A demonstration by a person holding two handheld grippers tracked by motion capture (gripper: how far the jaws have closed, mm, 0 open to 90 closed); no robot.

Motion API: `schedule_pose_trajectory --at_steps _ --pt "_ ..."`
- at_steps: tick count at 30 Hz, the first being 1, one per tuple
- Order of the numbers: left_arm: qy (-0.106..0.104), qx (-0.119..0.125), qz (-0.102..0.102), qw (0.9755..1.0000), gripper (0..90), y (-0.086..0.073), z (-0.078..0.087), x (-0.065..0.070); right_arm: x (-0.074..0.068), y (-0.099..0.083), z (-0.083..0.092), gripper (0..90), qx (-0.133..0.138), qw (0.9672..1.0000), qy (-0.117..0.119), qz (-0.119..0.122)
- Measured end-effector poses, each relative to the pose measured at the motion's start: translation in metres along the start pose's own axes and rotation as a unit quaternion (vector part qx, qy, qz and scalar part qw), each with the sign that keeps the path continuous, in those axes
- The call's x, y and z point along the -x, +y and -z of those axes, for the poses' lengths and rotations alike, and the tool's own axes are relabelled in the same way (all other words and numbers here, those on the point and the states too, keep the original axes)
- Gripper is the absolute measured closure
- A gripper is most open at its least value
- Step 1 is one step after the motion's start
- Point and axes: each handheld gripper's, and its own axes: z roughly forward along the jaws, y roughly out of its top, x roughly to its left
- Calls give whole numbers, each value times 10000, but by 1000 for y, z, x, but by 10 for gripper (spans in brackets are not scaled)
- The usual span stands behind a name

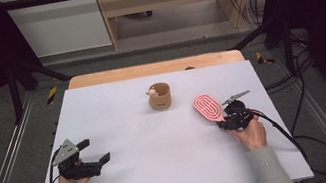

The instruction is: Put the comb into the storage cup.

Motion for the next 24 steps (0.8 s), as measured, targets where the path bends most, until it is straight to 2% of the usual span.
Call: schedule_pose_trajectory --at_steps 8,24 --pt "-1 6 -1 10000 1 0 0 0 -1 0 2 696 10 10000 -31 -38" --pt "3 10 -1 10000 1 0 0 0 -5 3 15 698 287 9996 -35 13"
